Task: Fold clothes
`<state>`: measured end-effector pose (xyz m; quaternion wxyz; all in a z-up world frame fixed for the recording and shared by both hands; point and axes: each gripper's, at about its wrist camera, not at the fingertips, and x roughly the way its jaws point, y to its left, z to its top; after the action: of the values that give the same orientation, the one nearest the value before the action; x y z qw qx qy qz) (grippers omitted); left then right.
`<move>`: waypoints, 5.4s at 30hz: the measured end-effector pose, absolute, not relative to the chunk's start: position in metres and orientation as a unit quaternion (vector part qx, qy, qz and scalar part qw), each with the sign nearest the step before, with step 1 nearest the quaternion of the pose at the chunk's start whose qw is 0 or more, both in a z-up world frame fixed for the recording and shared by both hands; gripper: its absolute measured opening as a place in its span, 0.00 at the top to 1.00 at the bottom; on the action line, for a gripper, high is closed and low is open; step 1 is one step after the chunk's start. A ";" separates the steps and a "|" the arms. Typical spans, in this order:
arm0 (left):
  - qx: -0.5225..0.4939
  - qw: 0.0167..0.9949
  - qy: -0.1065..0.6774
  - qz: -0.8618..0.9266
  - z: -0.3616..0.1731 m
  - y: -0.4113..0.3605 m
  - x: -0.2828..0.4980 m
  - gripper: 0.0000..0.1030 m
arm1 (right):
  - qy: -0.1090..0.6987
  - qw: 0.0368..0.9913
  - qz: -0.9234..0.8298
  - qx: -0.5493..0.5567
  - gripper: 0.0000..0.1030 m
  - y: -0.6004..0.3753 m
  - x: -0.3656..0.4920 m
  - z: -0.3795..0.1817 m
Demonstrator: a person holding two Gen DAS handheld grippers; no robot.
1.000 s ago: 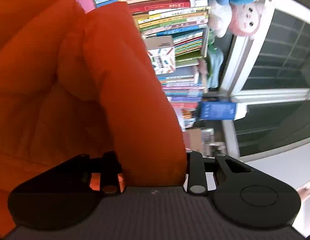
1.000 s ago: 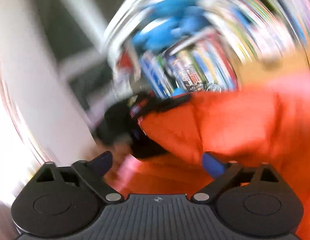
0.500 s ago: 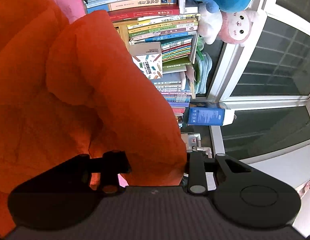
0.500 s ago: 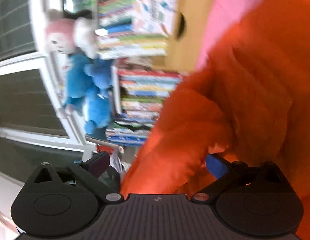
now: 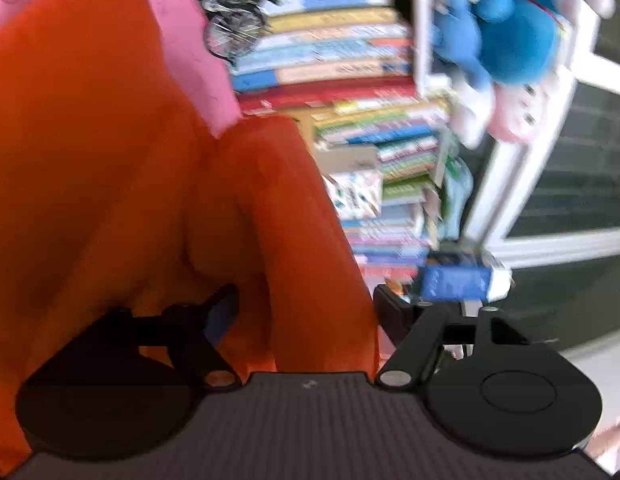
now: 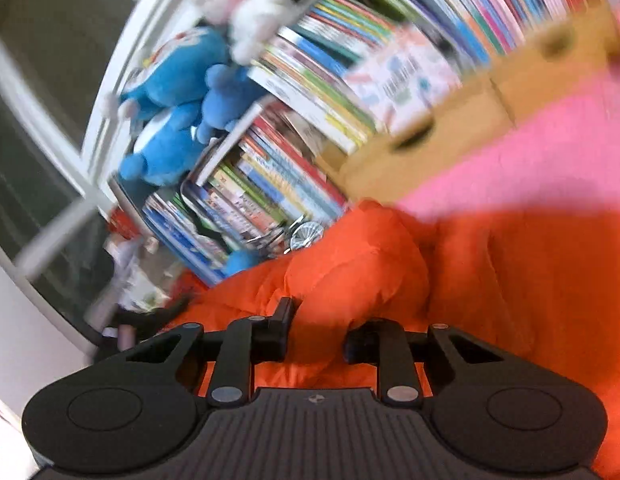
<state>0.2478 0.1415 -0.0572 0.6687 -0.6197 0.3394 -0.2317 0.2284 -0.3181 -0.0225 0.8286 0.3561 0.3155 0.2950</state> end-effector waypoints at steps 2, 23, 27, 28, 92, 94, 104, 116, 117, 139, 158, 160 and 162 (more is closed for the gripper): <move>-0.623 0.664 0.341 -0.234 -0.061 0.140 0.250 0.58 | 0.339 0.774 0.310 0.437 0.70 -0.322 0.232 -0.038; -0.593 0.684 0.353 -0.237 -0.058 0.137 0.279 0.61 | 0.406 0.749 0.308 0.423 0.92 -0.283 0.208 -0.064; -0.548 0.714 0.371 -0.227 -0.059 0.137 0.284 0.71 | 0.407 0.748 0.302 0.429 0.93 -0.294 0.201 -0.075; -0.528 0.727 0.377 -0.224 -0.058 0.135 0.286 0.73 | 0.408 0.747 0.300 0.432 0.93 -0.295 0.201 -0.077; -0.040 0.958 0.282 -0.024 -0.041 0.022 0.191 0.22 | 0.215 0.965 0.125 -0.084 0.44 -0.206 0.222 -0.035; -0.037 0.958 0.284 -0.022 -0.041 0.021 0.191 0.22 | 0.226 0.962 0.127 -0.091 0.43 -0.205 0.227 -0.045; -0.045 0.958 0.284 -0.018 -0.037 0.026 0.187 0.20 | 0.244 0.954 0.108 -0.134 0.37 -0.197 0.216 -0.036; -0.047 0.952 0.303 -0.009 -0.040 0.032 0.180 0.00 | 0.238 0.951 0.112 -0.161 0.14 -0.200 0.185 -0.044; -0.049 0.951 0.304 -0.010 -0.040 0.033 0.180 0.00 | 0.242 0.950 0.112 -0.160 0.13 -0.201 0.186 -0.044; -0.124 0.944 0.295 -0.080 -0.038 0.067 0.166 0.00 | 0.249 0.951 0.112 -0.144 0.10 -0.222 0.177 -0.030; -0.134 0.943 0.294 -0.083 -0.042 0.069 0.166 0.00 | 0.244 0.956 0.160 -0.038 0.10 -0.206 0.209 -0.023; -0.134 0.943 0.294 -0.083 -0.042 0.069 0.166 0.00 | 0.245 0.955 0.162 -0.035 0.09 -0.208 0.207 -0.024; -0.134 0.943 0.294 -0.083 -0.042 0.069 0.167 0.00 | 0.247 0.954 0.165 -0.035 0.08 -0.210 0.206 -0.024</move>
<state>0.1666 0.0690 -0.0417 0.9428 -0.1343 0.2937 -0.0826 0.2063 -0.2103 -0.0241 0.9544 -0.0347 0.2465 0.1649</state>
